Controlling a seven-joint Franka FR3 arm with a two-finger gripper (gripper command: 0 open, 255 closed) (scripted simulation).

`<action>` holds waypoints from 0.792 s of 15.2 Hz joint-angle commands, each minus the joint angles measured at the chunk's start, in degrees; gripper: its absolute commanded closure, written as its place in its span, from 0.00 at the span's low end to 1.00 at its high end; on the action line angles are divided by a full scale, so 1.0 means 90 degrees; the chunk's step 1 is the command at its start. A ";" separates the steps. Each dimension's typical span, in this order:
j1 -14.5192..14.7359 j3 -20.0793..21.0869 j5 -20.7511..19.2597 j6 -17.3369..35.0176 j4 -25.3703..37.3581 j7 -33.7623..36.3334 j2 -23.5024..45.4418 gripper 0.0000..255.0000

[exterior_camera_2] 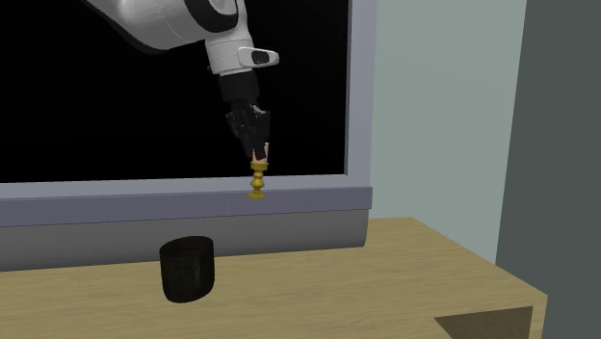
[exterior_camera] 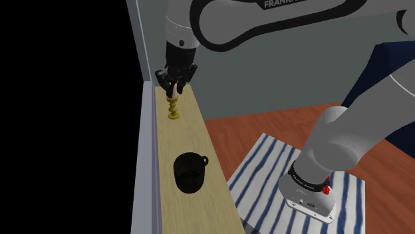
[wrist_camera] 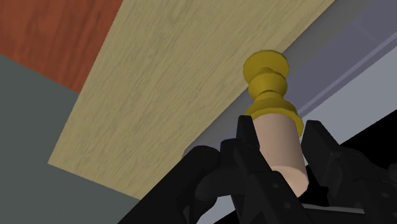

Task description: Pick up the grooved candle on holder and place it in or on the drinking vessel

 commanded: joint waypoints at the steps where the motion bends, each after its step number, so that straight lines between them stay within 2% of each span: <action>1: 0.0138 0.0097 0.0130 -0.0122 -0.0242 0.0165 -0.0374 1.00; 9: 0.0773 0.0556 0.0659 -0.0858 -0.0785 0.0935 -0.1717 1.00; 12: 0.0795 0.0600 0.0691 -0.0610 -0.1047 0.0949 -0.1730 1.00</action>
